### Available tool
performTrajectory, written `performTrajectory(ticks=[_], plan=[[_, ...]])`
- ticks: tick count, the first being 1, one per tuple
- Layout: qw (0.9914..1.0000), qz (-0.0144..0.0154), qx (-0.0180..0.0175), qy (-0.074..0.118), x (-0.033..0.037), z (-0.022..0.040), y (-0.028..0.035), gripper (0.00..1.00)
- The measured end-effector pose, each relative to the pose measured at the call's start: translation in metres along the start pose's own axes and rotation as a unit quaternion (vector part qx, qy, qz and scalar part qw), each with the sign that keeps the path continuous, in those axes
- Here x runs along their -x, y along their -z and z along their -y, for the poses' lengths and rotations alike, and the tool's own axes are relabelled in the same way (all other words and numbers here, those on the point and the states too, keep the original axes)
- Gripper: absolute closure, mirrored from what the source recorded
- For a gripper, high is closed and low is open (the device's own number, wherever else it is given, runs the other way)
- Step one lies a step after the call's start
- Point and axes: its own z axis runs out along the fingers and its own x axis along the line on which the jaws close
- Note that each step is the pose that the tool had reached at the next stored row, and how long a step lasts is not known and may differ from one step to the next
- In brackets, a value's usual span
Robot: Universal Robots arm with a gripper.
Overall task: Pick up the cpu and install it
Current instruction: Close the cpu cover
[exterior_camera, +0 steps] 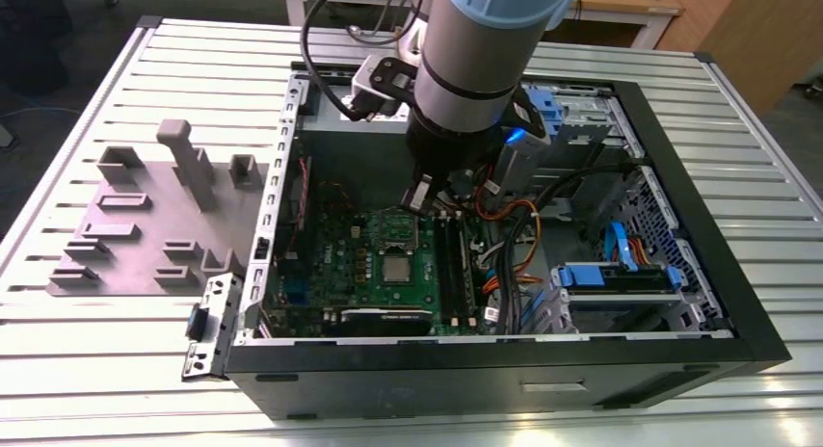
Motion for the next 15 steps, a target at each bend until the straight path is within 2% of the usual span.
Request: performTrajectory(ticks=[9, 15], plan=[[1.00000, -0.0002, 0.0001, 0.001, -0.0014, 0.0006, 0.0003, 0.89], [1.00000, 0.0000, 0.0002, 0.001, -0.0049, 0.0021, 0.0010, 0.89]])
